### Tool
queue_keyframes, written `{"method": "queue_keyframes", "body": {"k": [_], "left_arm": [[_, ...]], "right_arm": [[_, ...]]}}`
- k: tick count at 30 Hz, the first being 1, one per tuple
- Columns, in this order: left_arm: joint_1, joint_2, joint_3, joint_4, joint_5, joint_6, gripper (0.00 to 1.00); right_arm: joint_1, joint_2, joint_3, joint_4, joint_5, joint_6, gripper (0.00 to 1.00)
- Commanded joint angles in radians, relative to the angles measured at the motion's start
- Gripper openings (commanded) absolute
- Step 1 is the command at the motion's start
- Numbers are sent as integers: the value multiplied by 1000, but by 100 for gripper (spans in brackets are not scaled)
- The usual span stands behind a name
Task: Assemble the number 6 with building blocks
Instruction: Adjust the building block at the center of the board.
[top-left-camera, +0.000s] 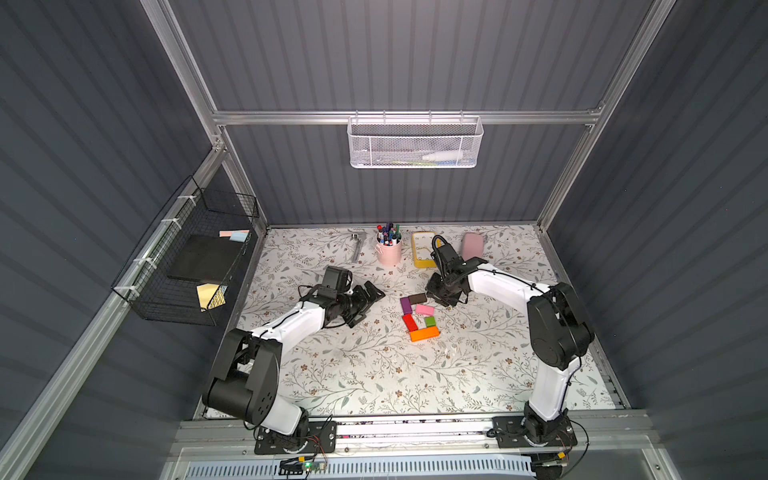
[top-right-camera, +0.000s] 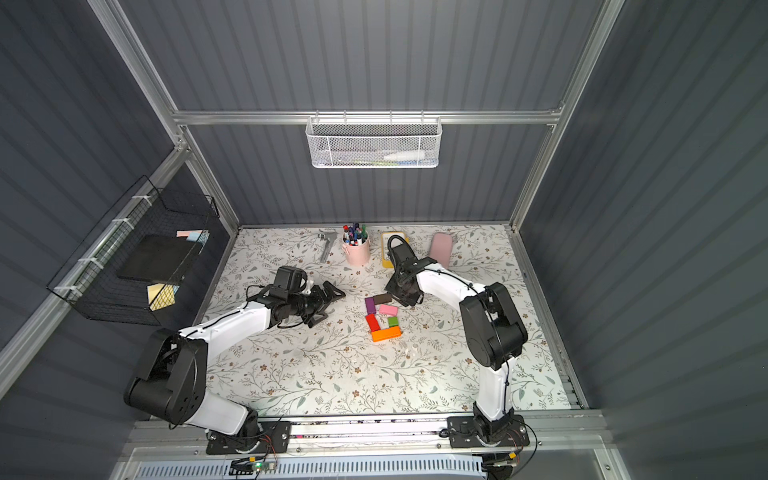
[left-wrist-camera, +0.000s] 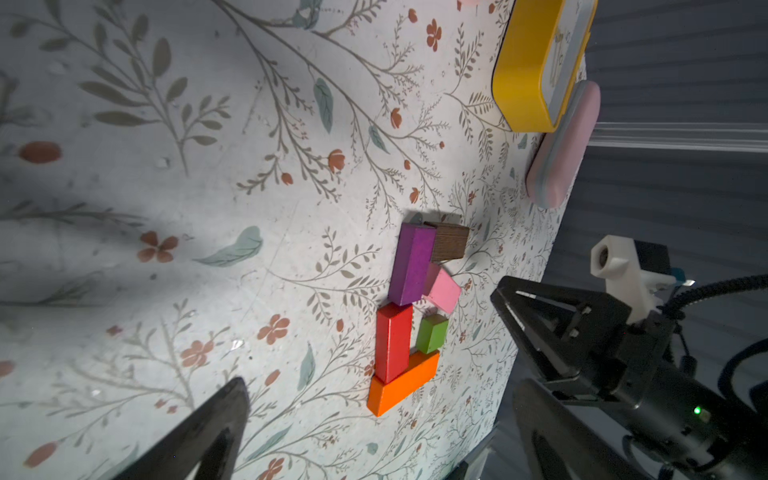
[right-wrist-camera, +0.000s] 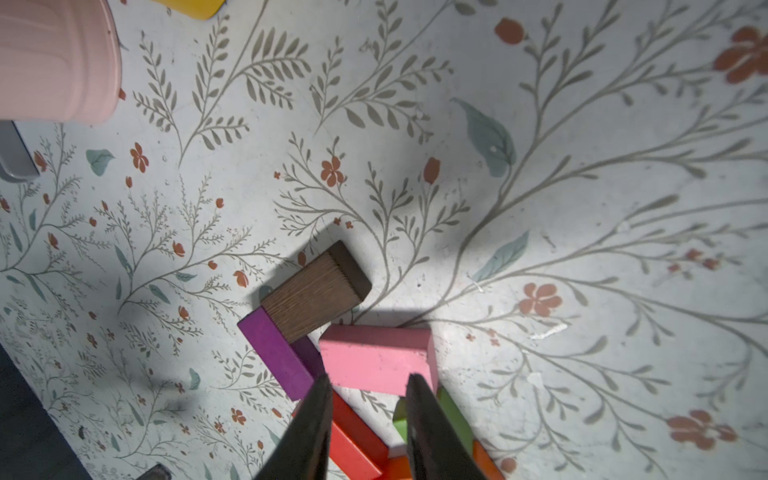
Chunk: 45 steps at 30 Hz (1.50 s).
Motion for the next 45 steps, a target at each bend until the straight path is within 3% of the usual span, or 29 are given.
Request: {"method": "queue_keyframes", "body": {"k": [1,23,45], "left_arm": [[-6,32,-28,107,28,-84,99],[-104,187,34,238,29,-168,99],[-126,182,6,249,35,-188,99]], "right_arm": [[3,3,2,-41,-6,-85,34],[12,45,-56,12,-42,-179,43],[13,66,-4,102,-3,-259,42]]}}
